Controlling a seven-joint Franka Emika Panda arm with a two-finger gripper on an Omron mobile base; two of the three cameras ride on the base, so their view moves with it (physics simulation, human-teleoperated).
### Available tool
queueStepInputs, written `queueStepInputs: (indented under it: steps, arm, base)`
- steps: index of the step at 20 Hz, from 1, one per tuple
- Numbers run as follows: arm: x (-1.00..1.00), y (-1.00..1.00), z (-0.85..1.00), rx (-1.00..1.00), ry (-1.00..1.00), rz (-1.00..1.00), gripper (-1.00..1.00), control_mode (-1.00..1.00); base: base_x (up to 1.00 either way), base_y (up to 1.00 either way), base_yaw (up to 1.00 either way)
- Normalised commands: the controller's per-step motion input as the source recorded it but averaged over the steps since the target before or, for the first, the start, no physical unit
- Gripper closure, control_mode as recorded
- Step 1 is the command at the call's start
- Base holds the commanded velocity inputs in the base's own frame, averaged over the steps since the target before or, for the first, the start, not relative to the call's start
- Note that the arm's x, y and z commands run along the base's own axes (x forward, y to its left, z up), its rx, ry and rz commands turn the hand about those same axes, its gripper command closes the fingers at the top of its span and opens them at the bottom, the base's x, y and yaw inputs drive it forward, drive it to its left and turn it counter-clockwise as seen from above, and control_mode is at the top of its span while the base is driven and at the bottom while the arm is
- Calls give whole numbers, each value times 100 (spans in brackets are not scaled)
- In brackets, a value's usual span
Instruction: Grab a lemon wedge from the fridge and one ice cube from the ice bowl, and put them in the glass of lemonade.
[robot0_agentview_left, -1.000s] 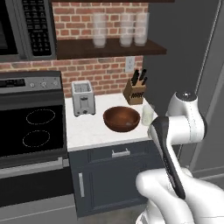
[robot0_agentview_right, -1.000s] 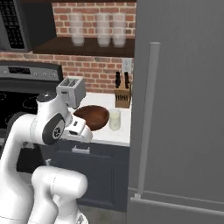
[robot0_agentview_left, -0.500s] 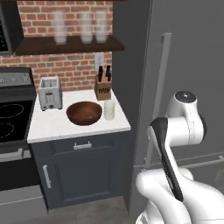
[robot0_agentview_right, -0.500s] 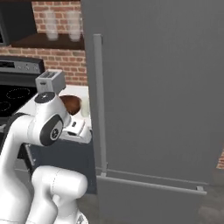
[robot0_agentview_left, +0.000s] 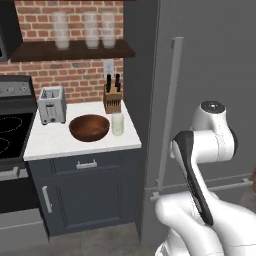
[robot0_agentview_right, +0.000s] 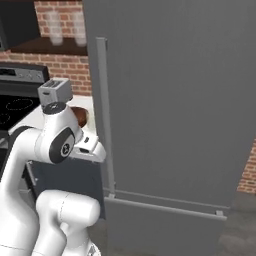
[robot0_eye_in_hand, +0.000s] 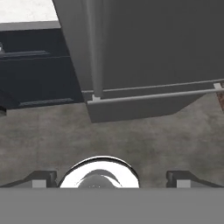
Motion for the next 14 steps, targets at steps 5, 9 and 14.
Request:
queueStepInputs:
  steps: [5, 9, 14]
  arm:
    - [0, 0, 0, 0, 0, 0, -100, 100]
    - [0, 0, 0, 0, 0, 0, -100, 100]
    - [-13, -19, 14, 3, -2, 2, -100, -100]
  base:
    - [-60, -3, 9]
    - [-56, -18, 4]
    - [-6, -5, 0]
